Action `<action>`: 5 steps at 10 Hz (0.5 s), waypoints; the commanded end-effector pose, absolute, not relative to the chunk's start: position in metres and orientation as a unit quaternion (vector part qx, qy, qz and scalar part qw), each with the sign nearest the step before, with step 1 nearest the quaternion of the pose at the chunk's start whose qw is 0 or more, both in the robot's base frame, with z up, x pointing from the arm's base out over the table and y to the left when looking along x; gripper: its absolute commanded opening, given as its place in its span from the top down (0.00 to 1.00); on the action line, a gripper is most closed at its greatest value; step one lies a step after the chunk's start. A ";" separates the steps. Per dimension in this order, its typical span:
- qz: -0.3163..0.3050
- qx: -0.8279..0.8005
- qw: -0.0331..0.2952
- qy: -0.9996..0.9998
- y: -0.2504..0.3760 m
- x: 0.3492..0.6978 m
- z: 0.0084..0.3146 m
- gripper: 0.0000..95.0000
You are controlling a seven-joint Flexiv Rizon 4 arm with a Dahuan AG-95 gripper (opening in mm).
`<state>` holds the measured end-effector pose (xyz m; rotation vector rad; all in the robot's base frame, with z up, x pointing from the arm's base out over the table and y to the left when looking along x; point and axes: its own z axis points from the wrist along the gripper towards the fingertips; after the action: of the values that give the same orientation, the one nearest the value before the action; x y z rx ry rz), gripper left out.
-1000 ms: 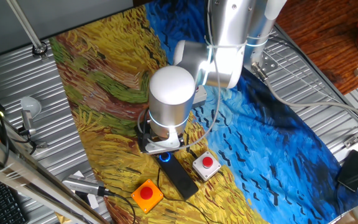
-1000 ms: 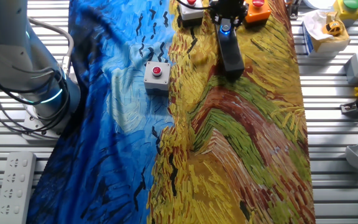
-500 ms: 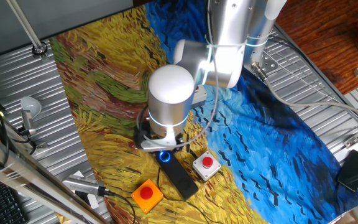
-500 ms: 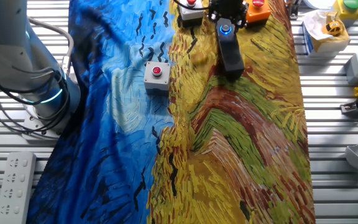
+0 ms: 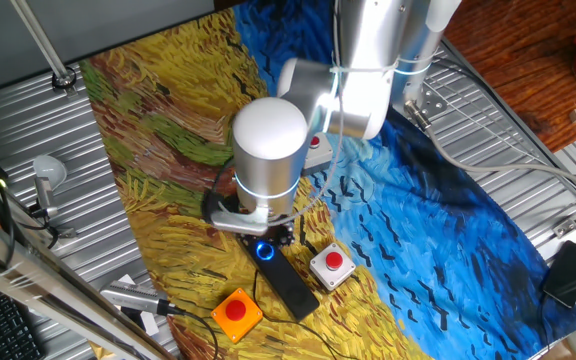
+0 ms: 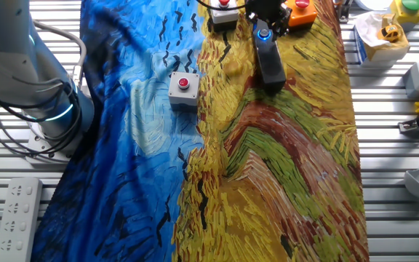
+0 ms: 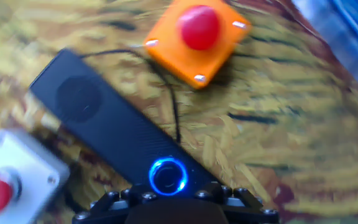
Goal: Turn the knob to decrease the volume of the speaker
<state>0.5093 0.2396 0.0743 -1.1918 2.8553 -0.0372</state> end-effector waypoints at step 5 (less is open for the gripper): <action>0.000 -0.112 0.024 0.993 0.243 0.522 0.077 0.40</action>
<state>0.5191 0.2418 0.0770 -0.5511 3.0416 -0.0098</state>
